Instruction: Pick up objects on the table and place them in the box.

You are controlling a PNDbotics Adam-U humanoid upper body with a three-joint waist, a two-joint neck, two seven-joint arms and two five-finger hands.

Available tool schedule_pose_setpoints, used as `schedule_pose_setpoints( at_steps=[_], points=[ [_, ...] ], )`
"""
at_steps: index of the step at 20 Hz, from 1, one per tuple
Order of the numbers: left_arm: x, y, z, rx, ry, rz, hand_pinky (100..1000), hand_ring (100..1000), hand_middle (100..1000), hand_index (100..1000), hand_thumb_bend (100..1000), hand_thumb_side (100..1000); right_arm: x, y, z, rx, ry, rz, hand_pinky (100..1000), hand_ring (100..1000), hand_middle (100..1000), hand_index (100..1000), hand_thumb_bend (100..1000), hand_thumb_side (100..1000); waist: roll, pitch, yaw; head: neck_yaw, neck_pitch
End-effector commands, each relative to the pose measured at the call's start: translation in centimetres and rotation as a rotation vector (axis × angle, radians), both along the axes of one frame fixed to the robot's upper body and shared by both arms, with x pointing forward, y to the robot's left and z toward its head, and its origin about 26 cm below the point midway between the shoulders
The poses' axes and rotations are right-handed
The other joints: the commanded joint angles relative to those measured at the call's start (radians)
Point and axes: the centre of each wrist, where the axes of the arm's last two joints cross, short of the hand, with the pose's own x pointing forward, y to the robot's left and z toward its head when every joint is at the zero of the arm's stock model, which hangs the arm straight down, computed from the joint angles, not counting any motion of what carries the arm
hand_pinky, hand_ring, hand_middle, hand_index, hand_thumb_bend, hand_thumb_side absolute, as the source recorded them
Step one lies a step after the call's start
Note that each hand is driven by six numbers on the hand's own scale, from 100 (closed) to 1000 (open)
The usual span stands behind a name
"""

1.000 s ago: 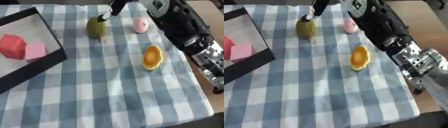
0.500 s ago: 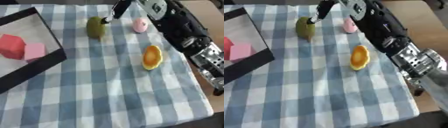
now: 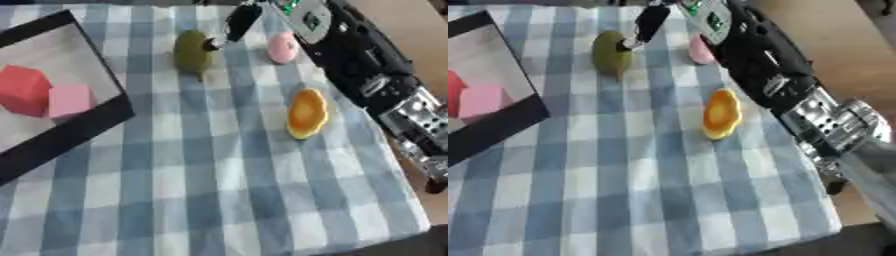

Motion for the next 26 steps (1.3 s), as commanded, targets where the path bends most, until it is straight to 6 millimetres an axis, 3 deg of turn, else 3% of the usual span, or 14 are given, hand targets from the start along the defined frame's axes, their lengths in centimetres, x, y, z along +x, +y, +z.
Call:
schedule_pose_setpoints(
  at_steps=[1,17,22,26],
  points=[
    [-0.1,0.2,1.2,0.021,-0.029,-0.002,841,924,813,857,100,819,0.0,-0.7,0.9,0.009,0.004,-0.011,873,838,815,930,513,312,0.003,0.001,0.003,0.003,-0.002],
    [0.0,-0.1,1.6,0.010,-0.048,-0.018,843,928,806,852,100,820,0.8,-1.6,-0.7,0.030,0.069,-0.054,871,837,811,932,487,323,-0.001,0.041,0.023,-0.005,-0.002],
    [0.1,-0.1,1.7,0.006,-0.055,-0.023,843,929,803,850,100,821,0.9,-1.7,-0.9,0.039,0.085,-0.050,867,836,804,924,443,305,-0.006,0.055,0.028,-0.004,-0.002],
    [0.1,-0.2,1.8,0.003,-0.060,-0.026,844,929,801,849,100,821,1.0,-1.7,-0.8,0.059,0.084,-0.059,858,822,771,891,350,279,-0.008,0.063,0.032,-0.006,-0.002]
  ],
)
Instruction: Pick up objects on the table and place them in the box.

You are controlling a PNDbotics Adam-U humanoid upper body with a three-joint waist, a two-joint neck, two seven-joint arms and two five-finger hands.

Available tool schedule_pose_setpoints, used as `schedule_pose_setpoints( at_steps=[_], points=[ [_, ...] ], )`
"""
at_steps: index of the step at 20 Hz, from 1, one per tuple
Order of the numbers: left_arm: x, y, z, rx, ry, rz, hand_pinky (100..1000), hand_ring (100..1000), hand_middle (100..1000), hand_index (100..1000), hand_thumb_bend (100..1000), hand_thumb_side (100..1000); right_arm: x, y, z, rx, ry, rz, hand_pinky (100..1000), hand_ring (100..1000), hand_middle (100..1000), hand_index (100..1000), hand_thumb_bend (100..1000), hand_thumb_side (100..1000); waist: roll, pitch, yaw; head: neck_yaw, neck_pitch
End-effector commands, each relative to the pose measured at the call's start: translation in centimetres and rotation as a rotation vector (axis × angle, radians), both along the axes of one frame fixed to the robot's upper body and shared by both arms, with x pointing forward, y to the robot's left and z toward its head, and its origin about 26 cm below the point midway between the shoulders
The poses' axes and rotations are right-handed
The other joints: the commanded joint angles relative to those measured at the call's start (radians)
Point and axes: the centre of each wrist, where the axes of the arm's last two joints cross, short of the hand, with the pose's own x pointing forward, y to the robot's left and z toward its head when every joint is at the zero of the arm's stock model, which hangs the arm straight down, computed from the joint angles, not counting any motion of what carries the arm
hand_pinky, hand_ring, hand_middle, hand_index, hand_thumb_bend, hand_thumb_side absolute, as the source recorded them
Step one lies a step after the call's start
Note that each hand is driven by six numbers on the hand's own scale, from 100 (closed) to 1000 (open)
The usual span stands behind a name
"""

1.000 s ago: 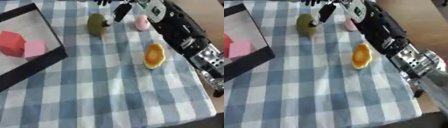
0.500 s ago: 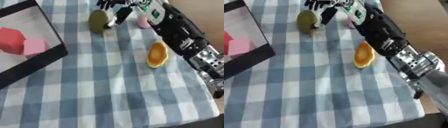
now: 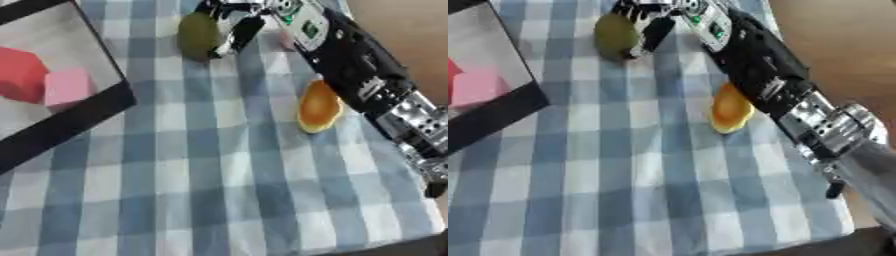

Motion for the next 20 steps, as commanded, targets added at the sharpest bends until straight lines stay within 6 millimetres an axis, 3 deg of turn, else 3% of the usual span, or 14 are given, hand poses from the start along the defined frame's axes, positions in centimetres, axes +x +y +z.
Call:
schedule_pose_setpoints(
  at_steps=[1,3,6,10,20],
  points=[
    [-0.2,0.2,1.2,0.013,-0.038,0.000,844,929,800,849,100,820,0.0,-0.5,1.4,0.017,-0.036,-0.022,855,814,758,877,340,240,-0.008,-0.001,0.004,-0.004,-0.003],
    [-0.2,0.2,1.2,0.012,-0.039,-0.001,844,929,799,848,100,818,0.0,-0.4,1.2,0.025,-0.048,-0.041,845,798,710,838,305,170,-0.008,0.001,0.006,-0.006,-0.005],
    [-0.2,0.2,1.2,0.012,-0.037,-0.003,845,929,798,847,100,817,0.0,-0.3,0.9,0.033,-0.072,-0.058,827,756,586,748,104,100,-0.008,0.002,0.007,-0.007,-0.003],
    [-0.2,0.2,1.2,0.013,-0.036,-0.004,845,929,797,847,100,815,-0.1,-0.2,1.0,0.030,-0.124,-0.065,821,725,532,707,100,100,-0.008,0.001,0.009,-0.008,-0.003],
    [-0.4,0.5,0.9,0.025,-0.021,0.001,846,928,794,847,100,815,-0.9,0.7,2.9,0.060,-0.203,-0.019,801,682,510,691,100,100,-0.007,-0.019,-0.006,-0.003,-0.002]
  ],
)
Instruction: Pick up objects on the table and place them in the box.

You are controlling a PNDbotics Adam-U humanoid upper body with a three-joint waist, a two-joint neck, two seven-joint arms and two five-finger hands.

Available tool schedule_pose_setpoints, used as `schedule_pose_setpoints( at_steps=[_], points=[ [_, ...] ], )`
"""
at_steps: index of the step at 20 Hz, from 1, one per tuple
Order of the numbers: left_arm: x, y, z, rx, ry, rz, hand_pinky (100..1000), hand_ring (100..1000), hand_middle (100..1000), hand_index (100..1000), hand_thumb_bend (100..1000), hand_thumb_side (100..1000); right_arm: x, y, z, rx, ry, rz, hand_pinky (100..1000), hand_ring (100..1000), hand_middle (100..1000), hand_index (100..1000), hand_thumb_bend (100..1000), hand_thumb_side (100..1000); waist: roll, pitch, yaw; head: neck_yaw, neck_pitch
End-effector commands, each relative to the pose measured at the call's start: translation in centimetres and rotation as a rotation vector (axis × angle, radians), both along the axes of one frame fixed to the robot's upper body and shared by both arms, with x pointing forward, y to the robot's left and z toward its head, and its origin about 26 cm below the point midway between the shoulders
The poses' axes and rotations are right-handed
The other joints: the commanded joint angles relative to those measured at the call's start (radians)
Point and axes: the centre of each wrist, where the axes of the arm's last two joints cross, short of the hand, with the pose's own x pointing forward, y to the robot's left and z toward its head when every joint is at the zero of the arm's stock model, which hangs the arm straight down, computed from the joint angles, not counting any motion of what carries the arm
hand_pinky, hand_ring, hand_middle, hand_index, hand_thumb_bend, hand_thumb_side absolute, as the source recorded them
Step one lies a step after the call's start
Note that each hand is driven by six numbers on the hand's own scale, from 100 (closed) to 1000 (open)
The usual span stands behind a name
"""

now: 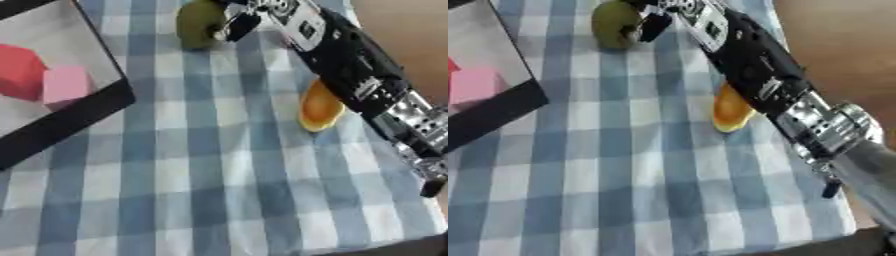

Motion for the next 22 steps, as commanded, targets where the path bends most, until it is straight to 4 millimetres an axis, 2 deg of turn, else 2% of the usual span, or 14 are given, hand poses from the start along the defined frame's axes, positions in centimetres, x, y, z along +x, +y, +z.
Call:
schedule_pose_setpoints(
  at_steps=[1,7,9,11,13,17,22],
  points=[
    [-0.4,0.6,1.1,0.031,-0.024,0.011,846,928,794,847,100,814,-0.7,0.1,2.6,-0.008,-0.074,0.012,801,681,510,690,100,100,-0.005,-0.026,-0.003,0.003,-0.002],
    [-0.4,0.6,1.2,0.037,-0.024,0.010,847,928,798,847,100,810,-0.9,0.6,3.1,0.001,-0.093,0.020,797,669,497,681,100,100,-0.001,-0.033,-0.006,-0.001,-0.002],
    [-0.6,0.7,1.0,0.049,-0.014,0.010,847,928,800,848,100,808,-1.3,1.9,5.4,0.053,-0.177,0.070,797,667,492,675,100,100,0.005,-0.056,-0.015,-0.003,-0.002],
    [-0.7,0.7,1.1,0.061,-0.015,0.007,847,928,802,848,100,805,-1.9,4.1,7.7,0.079,-0.263,0.109,796,666,490,671,100,100,0.008,-0.068,-0.020,-0.003,-0.002],
    [-0.7,0.5,1.2,0.070,-0.020,0.000,847,928,805,849,100,803,-2.3,6.2,9.1,0.097,-0.312,0.133,793,662,487,668,100,100,0.010,-0.076,-0.021,-0.004,-0.002],
    [-0.9,0.2,1.6,0.087,-0.031,-0.010,847,928,810,851,100,799,-3.1,9.3,10.5,0.124,-0.365,0.179,791,659,487,664,100,100,0.012,-0.089,-0.016,-0.010,-0.002],
    [-1.1,-0.3,2.3,0.097,-0.062,-0.016,848,929,813,850,100,792,-3.5,12.7,11.0,0.112,-0.390,0.240,792,661,491,664,100,100,0.017,-0.100,-0.003,-0.021,-0.002]
  ],
)
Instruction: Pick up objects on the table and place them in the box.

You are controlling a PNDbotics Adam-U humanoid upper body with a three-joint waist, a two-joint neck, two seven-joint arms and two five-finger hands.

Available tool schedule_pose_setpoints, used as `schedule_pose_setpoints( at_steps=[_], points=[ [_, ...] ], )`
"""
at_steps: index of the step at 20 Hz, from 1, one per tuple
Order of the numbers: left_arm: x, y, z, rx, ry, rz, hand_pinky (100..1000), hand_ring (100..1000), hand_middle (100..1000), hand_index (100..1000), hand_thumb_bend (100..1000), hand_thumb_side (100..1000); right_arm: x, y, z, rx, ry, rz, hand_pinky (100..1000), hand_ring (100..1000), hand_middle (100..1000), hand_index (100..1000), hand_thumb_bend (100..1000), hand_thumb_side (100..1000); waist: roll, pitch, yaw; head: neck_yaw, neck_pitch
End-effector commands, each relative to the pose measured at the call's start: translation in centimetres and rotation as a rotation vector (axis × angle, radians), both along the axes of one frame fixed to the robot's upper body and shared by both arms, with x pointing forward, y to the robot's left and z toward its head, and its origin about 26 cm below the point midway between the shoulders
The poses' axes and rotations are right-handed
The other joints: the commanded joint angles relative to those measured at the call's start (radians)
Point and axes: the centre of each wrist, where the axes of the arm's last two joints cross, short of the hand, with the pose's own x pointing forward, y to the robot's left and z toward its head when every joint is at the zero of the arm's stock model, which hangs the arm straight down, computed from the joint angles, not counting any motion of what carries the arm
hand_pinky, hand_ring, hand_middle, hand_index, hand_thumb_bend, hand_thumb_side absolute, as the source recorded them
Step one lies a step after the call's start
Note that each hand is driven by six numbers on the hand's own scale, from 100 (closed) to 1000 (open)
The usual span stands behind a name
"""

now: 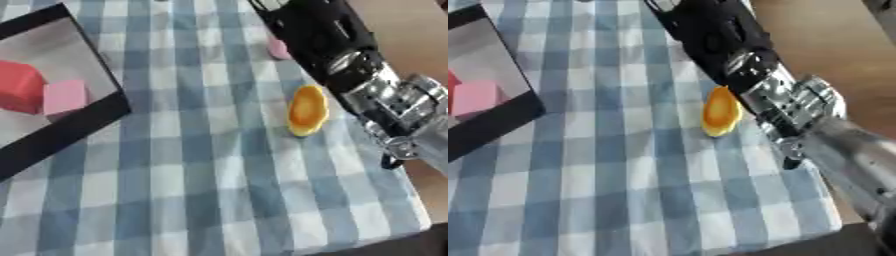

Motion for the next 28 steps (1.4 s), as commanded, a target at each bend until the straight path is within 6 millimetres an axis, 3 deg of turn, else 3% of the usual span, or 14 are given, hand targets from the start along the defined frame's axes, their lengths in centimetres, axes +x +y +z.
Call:
schedule_pose_setpoints(
  at_steps=[1,7,18,28],
  points=[
    [-0.5,0.0,2.0,0.049,-0.059,0.006,848,928,813,850,100,791,-0.8,2.0,1.6,-0.007,-0.061,0.039,792,661,491,664,100,100,0.018,-0.042,0.007,-0.010,-0.002],
    [-0.5,-0.4,3.1,0.044,-0.113,0.009,853,932,823,847,100,782,-0.5,4.9,1.0,-0.046,-0.078,0.049,793,665,494,657,100,100,0.021,-0.059,0.029,-0.028,-0.002],
    [-0.6,-0.5,4.4,0.013,-0.189,0.072,862,930,810,845,100,760,0.8,8.6,-3.2,-0.161,-0.069,-0.014,793,668,501,659,100,100,0.027,-0.057,0.084,-0.078,-0.002],
    [-0.6,-0.8,4.3,0.023,-0.176,0.055,861,933,811,846,100,771,1.5,9.5,-6.3,-0.213,-0.027,-0.054,791,667,502,659,100,100,0.024,-0.050,0.092,-0.099,-0.002]
  ],
)
